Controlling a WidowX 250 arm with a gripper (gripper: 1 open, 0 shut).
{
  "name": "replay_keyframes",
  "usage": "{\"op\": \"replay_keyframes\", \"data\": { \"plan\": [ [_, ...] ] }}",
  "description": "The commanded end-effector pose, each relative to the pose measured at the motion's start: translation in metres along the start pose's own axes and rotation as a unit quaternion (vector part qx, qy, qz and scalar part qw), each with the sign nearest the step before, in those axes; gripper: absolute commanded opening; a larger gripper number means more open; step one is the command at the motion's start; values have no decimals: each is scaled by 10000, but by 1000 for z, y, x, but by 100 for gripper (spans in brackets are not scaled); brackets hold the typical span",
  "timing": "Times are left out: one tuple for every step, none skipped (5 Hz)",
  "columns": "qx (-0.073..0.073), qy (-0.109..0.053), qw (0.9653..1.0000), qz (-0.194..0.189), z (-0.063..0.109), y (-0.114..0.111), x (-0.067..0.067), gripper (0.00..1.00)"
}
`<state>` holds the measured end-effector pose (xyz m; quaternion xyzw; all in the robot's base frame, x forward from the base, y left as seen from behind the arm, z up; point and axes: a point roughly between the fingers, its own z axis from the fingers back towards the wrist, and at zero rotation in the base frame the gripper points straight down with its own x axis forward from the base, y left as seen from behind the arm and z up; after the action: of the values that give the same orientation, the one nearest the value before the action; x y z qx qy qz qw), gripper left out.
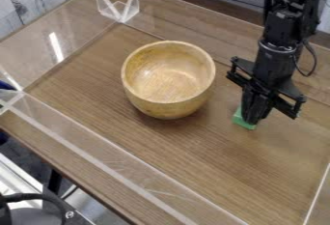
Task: Put the green block in the brown bowl
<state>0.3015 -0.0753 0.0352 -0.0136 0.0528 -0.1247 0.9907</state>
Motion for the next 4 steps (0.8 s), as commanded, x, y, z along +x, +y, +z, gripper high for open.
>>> {"op": "replay_keyframes", "data": {
  "plan": [
    [-51, -182, 9998, -55, 5, 1, 6, 0],
    [-90, -192, 9997, -82, 2, 1, 7, 0],
    [-128, -208, 9996, -108, -1, 1, 8, 0],
    [-165, -226, 9995, -136, -4, 1, 9, 0]
  ]
}}
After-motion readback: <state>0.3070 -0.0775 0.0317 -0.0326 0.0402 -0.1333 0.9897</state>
